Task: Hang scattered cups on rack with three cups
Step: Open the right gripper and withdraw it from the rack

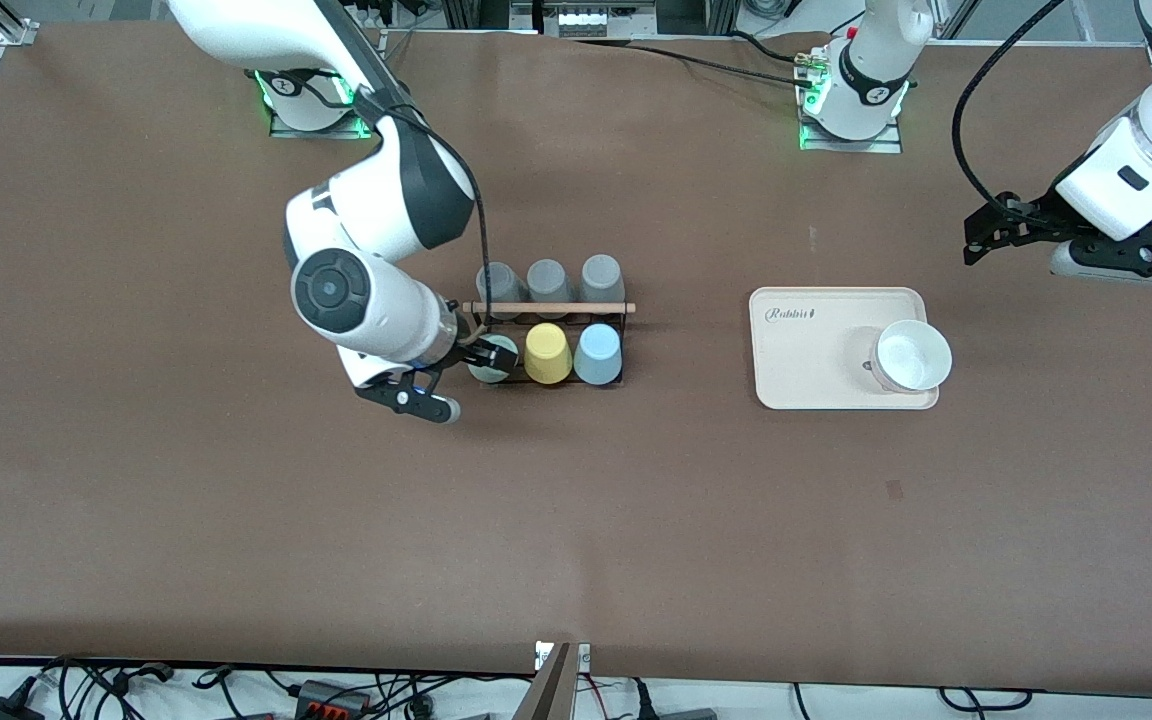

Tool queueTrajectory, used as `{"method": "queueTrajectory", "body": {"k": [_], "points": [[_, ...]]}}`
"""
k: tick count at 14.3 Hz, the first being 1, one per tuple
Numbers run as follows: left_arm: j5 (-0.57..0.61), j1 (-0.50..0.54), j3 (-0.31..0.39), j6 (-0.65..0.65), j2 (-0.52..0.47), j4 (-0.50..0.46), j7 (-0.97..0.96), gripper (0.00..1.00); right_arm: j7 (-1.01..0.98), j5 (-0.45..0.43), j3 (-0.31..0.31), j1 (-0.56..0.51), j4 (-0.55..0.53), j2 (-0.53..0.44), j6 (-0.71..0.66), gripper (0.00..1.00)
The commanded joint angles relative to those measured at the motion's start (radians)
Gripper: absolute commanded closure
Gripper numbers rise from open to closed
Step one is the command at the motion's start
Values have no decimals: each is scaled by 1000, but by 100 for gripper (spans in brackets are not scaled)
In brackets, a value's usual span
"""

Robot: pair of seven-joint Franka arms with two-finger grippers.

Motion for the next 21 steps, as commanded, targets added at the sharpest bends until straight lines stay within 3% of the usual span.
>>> {"method": "queueTrajectory", "body": {"k": [1, 6, 9, 13, 14, 15, 17, 21], "points": [[-8, -7, -2, -18, 25, 44, -13, 0, -22, 14, 5, -101, 30, -49, -46, 0], [-8, -7, -2, -18, 27, 46, -17, 0, -214, -1, 0, -274, 45, -119, -155, 0], [-9, -7, -5, -21, 27, 46, -20, 0, -338, -127, 5, -293, 67, -167, -193, 0], [-9, -9, -7, -22, 27, 47, -22, 0, -462, -245, 17, -334, -112, -367, -154, 0], [-9, -9, -7, -21, 27, 47, -22, 0, -463, -244, 43, -362, -187, -428, -157, 0], [-9, -9, -7, -21, 27, 47, -22, 0, -444, -258, 124, -432, -289, -510, -148, 0], [-9, -9, -7, -21, 27, 47, -22, 0, -478, -282, 209, -551, -320, -543, -157, 0], [-9, -10, -7, -21, 27, 47, -22, 0, -553, -287, 200, -565, -312, -527, -149, 0]]}}
